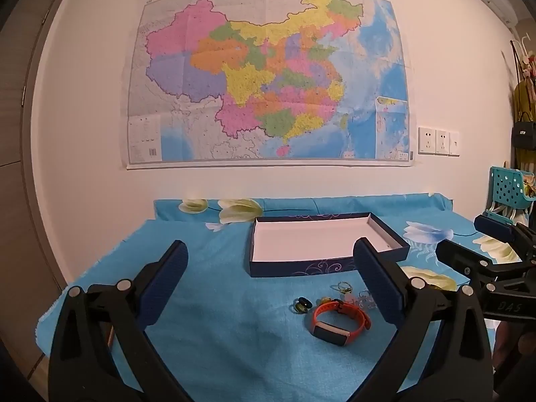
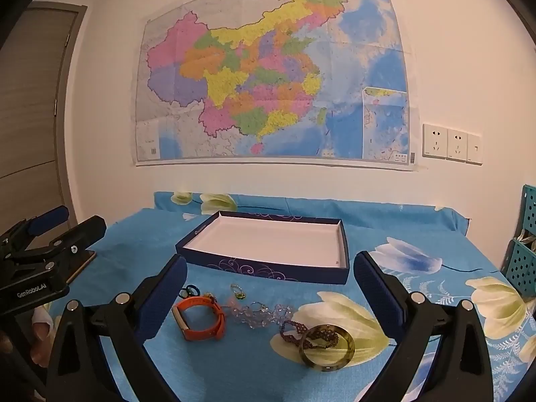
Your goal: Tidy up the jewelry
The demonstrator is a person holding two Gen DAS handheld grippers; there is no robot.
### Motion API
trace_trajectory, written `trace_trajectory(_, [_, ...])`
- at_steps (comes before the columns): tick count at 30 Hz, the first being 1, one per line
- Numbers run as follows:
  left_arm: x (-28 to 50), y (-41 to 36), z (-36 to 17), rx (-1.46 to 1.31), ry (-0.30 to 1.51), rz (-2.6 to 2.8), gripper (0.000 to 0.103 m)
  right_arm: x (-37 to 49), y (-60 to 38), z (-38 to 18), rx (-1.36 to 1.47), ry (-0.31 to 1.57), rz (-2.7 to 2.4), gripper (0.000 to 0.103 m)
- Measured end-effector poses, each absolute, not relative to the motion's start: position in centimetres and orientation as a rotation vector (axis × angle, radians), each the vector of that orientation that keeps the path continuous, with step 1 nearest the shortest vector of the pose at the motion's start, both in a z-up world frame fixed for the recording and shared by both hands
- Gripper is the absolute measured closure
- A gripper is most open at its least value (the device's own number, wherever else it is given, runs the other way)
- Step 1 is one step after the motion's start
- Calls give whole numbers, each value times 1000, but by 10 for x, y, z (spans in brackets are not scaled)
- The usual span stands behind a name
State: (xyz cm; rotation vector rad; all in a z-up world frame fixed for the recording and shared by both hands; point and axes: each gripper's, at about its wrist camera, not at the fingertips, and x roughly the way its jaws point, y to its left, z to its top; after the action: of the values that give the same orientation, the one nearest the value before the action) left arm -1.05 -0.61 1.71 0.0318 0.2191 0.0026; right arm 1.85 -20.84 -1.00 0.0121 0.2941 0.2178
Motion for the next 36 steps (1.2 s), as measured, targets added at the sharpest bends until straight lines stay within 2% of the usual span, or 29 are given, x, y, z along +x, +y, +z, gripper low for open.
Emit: trace_trajectory(36, [-11,-3,13,33,209,1,6,17,-204,-14,10,287,216,7])
